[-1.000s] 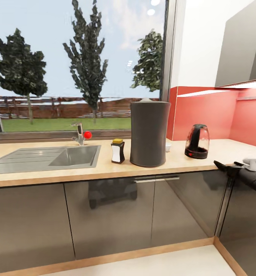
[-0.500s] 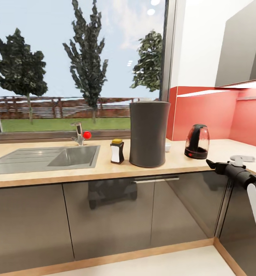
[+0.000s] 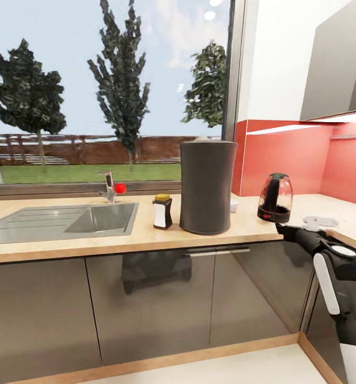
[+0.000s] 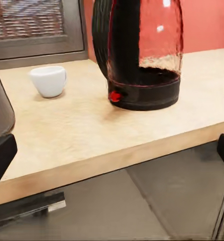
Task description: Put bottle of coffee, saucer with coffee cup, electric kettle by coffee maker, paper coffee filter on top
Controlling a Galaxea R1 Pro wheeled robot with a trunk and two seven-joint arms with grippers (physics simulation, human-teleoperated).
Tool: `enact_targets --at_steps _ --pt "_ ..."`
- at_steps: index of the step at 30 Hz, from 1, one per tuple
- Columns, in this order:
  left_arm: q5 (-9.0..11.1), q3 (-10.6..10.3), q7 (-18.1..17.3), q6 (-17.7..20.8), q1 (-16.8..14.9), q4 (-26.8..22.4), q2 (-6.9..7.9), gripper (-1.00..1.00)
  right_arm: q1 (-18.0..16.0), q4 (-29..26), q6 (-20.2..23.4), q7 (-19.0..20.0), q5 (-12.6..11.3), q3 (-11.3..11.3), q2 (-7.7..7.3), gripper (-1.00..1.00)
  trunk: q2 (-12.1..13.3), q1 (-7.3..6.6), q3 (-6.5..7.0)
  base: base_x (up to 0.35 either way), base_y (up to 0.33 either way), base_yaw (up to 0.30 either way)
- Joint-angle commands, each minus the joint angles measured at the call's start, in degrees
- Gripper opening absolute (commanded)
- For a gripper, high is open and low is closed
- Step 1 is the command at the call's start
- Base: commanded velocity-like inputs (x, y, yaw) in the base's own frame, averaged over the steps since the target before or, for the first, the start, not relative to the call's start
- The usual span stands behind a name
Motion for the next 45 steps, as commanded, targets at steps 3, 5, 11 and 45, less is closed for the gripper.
enact_targets --at_steps 3,5,11,45 --pt "0.0 0.9 1.5 -0.2 1.2 0.1 0.23 1.00 -0.2 -0.1 0.2 -4.7 -0.3 3.0 0.51 1.00 0.0 -0.01 -0.06 0.003 0.000 0.000" --pt "-0.1 1.7 2.6 -0.2 1.9 0.1 0.34 1.00 -0.3 -0.1 0.2 -7.3 -0.3 4.6 0.82 1.00 0.0 -0.01 -0.06 0.001 0.000 0.000" --pt "0.0 6.1 3.8 -0.2 4.5 0.0 0.78 1.00 -0.4 0.3 0.2 -9.8 -0.4 6.2 1.40 1.00 0.0 -0.01 -0.06 0.128 0.106 0.000" --pt "0.0 7.1 3.9 -0.2 4.8 -0.1 0.97 1.00 -0.5 0.9 0.0 -12.2 0.0 6.5 2.85 1.00 0.0 -0.01 -0.06 0.107 -0.003 0.000"
